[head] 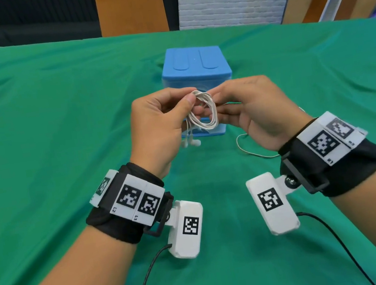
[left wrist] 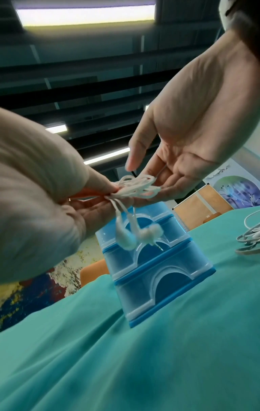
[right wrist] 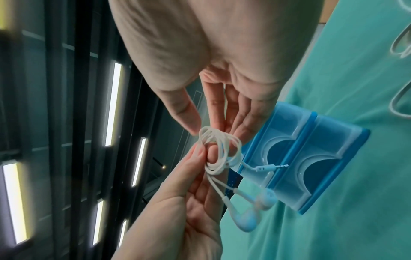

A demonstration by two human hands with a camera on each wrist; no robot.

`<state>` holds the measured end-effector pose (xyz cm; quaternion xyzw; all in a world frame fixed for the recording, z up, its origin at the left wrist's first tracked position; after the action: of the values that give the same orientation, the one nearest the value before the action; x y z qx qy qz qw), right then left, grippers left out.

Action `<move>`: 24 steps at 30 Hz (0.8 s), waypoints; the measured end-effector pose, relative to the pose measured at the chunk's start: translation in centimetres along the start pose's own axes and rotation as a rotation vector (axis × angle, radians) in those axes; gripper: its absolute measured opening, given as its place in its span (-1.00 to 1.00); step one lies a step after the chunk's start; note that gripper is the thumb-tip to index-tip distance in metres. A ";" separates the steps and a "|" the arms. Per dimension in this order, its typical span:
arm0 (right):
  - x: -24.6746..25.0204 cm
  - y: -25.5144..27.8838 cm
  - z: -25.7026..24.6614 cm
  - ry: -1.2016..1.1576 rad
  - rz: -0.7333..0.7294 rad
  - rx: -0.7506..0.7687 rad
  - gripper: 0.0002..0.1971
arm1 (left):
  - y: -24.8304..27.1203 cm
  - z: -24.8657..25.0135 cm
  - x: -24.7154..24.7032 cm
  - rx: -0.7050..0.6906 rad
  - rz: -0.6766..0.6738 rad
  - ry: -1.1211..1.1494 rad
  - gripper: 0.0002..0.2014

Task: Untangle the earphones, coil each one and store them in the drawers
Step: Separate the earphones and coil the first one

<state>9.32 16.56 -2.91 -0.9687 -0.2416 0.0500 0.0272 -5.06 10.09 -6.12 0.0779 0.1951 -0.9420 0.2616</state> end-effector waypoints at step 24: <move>1.6 0.0 0.5 0.153 -0.090 -0.078 -0.53 | -0.2 -0.1 -0.1 -0.003 -0.024 -0.078 -0.90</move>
<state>10.71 17.30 -3.55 -0.9582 -0.2837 -0.0347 0.0101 -5.10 10.26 -6.10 0.0385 0.1869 -0.9472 0.2578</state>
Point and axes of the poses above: each hand's wrist, its own y-axis away from the middle knuckle, its own x-axis out of the back of the hand, z = x × y, the point moved 2 cm from there along -y, towards the middle knuckle, and after that the axes turned 4 degrees about z, right-handed, at the moved point
